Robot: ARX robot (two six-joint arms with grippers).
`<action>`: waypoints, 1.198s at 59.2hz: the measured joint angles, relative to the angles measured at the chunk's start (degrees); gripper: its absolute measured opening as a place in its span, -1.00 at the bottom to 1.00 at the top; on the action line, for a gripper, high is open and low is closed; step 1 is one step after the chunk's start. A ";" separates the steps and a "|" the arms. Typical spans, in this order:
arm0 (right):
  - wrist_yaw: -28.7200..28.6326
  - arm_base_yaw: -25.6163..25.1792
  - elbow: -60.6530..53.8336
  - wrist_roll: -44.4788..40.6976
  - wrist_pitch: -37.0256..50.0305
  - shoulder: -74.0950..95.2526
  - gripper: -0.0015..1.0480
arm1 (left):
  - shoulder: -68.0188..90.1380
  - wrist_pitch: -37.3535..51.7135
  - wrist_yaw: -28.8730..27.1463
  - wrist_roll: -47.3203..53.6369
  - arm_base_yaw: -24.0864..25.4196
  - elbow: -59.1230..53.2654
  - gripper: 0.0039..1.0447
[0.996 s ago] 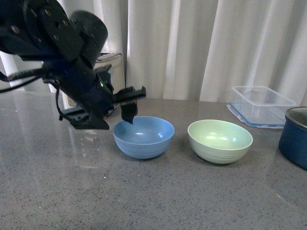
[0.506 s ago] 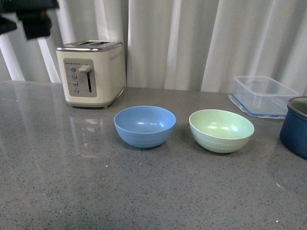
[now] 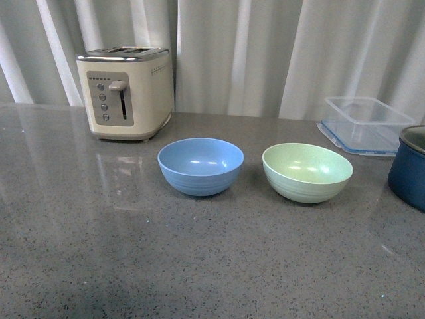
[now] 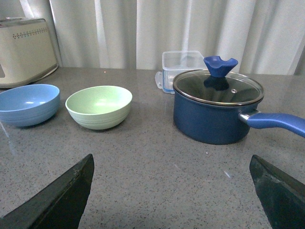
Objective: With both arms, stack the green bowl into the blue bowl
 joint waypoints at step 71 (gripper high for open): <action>-0.11 0.00 0.00 0.00 0.00 0.00 0.81 | -37.68 -17.55 4.09 0.04 4.09 -18.05 -0.93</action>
